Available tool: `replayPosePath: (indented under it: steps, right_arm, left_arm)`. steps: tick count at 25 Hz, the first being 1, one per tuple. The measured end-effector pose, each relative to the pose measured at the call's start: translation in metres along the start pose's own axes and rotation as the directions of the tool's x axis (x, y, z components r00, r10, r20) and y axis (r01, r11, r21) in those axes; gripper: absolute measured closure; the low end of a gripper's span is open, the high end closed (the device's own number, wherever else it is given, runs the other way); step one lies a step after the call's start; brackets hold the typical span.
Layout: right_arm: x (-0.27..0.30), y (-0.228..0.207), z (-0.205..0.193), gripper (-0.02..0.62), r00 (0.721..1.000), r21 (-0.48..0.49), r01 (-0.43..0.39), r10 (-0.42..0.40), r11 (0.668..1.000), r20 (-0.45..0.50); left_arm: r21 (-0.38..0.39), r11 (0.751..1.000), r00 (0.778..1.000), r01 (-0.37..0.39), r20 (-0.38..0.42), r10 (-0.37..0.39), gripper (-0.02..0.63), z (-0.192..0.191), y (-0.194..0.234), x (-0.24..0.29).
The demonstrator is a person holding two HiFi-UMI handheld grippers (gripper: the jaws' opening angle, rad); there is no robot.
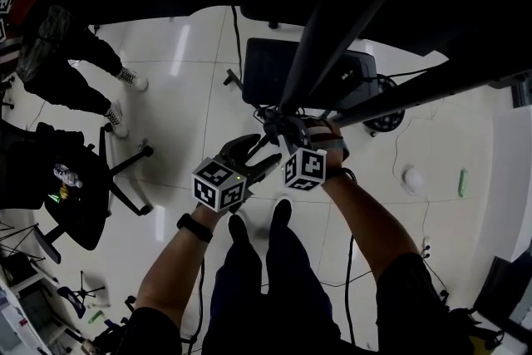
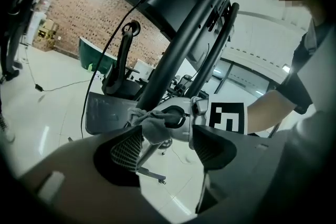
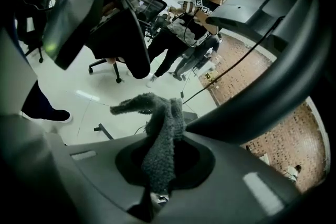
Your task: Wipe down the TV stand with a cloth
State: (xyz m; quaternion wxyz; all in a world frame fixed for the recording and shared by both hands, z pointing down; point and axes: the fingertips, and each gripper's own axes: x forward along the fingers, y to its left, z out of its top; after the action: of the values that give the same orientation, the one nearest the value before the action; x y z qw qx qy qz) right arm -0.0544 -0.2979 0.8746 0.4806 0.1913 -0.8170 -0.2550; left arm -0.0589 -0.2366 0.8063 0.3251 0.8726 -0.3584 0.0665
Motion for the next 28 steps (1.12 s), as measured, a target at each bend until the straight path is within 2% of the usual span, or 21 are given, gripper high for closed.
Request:
replayPosePath:
  steps: [9,15,21,28]
  right_arm:
    - [0.041,0.04,-0.034,0.572,0.996,0.012,-0.055,0.055,0.998,-0.067]
    - [0.041,0.04,-0.036,0.571,0.995,0.071,-0.067,0.072,0.995,-0.071]
    - [-0.01,0.025,-0.012,0.571,0.999,0.114,-0.038,0.036,0.993,0.022]
    - [-0.104,-0.031,0.028,0.571,0.992,0.208,0.077,-0.095,0.975,0.079]
  left_arm:
    - [-0.034,0.999,0.999,-0.018,-0.041,0.016,0.278,-0.041,0.02,0.009]
    - [-0.021,1.0,0.998,-0.013,-0.06,0.011,0.278,-0.047,0.016,0.004]
    - [-0.002,1.0,0.999,0.026,-0.035,-0.026,0.278,-0.026,-0.009,-0.005]
    - [0.128,0.988,0.996,0.089,-0.001,-0.09,0.278,0.032,-0.065,-0.03]
